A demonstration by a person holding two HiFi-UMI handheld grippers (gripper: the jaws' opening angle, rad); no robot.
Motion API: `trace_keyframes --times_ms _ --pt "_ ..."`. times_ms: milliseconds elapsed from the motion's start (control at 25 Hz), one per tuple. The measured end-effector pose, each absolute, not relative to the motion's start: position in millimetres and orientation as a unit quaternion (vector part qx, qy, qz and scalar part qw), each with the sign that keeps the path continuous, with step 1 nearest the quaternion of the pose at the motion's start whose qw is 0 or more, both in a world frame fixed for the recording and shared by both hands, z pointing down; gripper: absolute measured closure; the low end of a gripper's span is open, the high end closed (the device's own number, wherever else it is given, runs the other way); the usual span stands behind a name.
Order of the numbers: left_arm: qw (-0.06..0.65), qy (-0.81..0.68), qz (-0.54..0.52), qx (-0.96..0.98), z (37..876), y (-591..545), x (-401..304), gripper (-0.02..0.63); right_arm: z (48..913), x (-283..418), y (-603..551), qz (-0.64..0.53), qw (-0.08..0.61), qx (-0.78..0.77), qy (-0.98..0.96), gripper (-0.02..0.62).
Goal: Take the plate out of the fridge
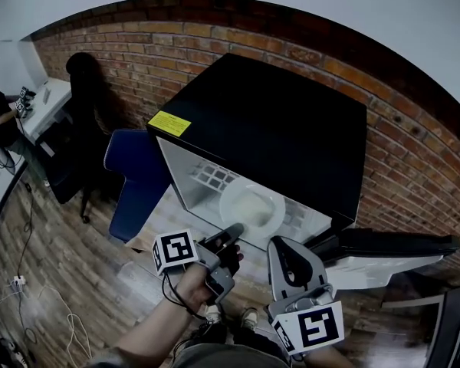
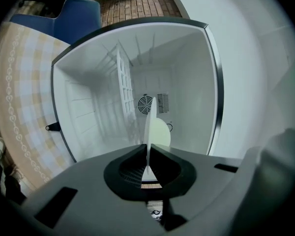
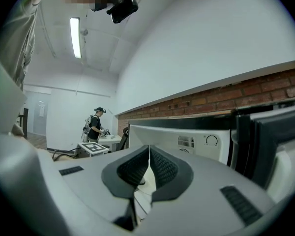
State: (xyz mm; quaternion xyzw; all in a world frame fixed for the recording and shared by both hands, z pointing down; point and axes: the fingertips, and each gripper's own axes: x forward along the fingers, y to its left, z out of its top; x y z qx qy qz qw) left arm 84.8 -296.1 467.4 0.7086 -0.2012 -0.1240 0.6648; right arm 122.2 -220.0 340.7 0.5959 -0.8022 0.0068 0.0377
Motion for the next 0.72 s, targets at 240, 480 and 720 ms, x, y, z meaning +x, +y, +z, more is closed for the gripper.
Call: trace_keyframes --times_ms 240,480,720 --pt "0.658 -0.219 -0.143 0.706 455.0 -285.7 56.1 0.58 321.2 110.5 -217.5 -0.01 0.022 0.58 -0.815 0.566" --pt "0.647 -0.249 -0.169 0.7 445.2 -279.9 16.7 0.58 306.0 89.0 -220.4 -0.024 0.008 0.548 -0.836 0.566" --pt "0.636 -0.284 -0.202 0.689 440.0 -270.8 -31.0 0.58 299.4 55.9 -221.2 -0.032 0.003 0.505 -0.862 0.566"
